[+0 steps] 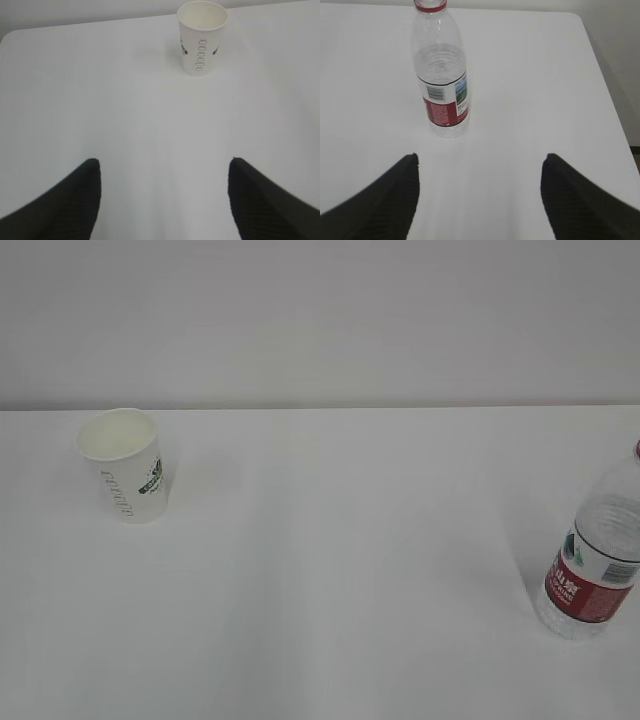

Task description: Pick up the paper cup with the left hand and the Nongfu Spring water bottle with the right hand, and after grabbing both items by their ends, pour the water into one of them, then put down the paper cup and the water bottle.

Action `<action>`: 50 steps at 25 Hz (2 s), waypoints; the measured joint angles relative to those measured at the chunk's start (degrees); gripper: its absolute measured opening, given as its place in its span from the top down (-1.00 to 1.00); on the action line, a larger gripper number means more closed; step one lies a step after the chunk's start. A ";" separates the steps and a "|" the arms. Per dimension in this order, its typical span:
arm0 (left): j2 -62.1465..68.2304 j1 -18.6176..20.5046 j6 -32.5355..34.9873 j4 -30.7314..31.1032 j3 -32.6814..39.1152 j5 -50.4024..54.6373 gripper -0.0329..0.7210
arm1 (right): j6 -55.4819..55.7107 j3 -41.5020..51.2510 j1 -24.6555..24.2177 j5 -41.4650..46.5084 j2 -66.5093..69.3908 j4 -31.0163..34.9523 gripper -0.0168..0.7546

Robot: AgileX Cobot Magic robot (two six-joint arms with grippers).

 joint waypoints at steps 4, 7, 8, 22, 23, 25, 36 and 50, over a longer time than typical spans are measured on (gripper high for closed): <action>0.00 0.00 0.00 0.00 0.00 0.00 -0.62 | 0.00 0.00 0.00 0.00 0.00 0.00 -0.52; 0.00 0.00 0.00 0.00 0.00 0.00 -0.61 | 0.00 0.00 0.00 0.00 0.00 0.00 -0.52; 0.00 0.00 0.00 0.00 0.00 0.00 -0.59 | 0.00 0.00 0.00 0.00 0.00 0.00 -0.52; 0.00 0.00 0.00 0.14 0.00 0.00 -0.47 | 0.00 0.00 0.00 0.00 0.00 0.00 -0.52; 0.00 0.00 0.00 0.14 0.00 0.00 -0.46 | 0.00 0.00 0.00 0.00 0.00 0.00 -0.52; 0.00 0.00 0.00 0.14 0.00 0.00 -0.45 | 0.00 0.00 0.00 0.00 0.00 0.00 -0.52; 0.00 0.00 0.00 5.33 -0.48 -4.40 -0.44 | 0.00 -1.18 0.00 -2.20 0.00 0.00 -0.52; 6.49 0.00 0.00 2.97 -0.62 -17.92 -0.44 | 0.00 -1.68 0.00 -14.45 1.06 0.64 -0.52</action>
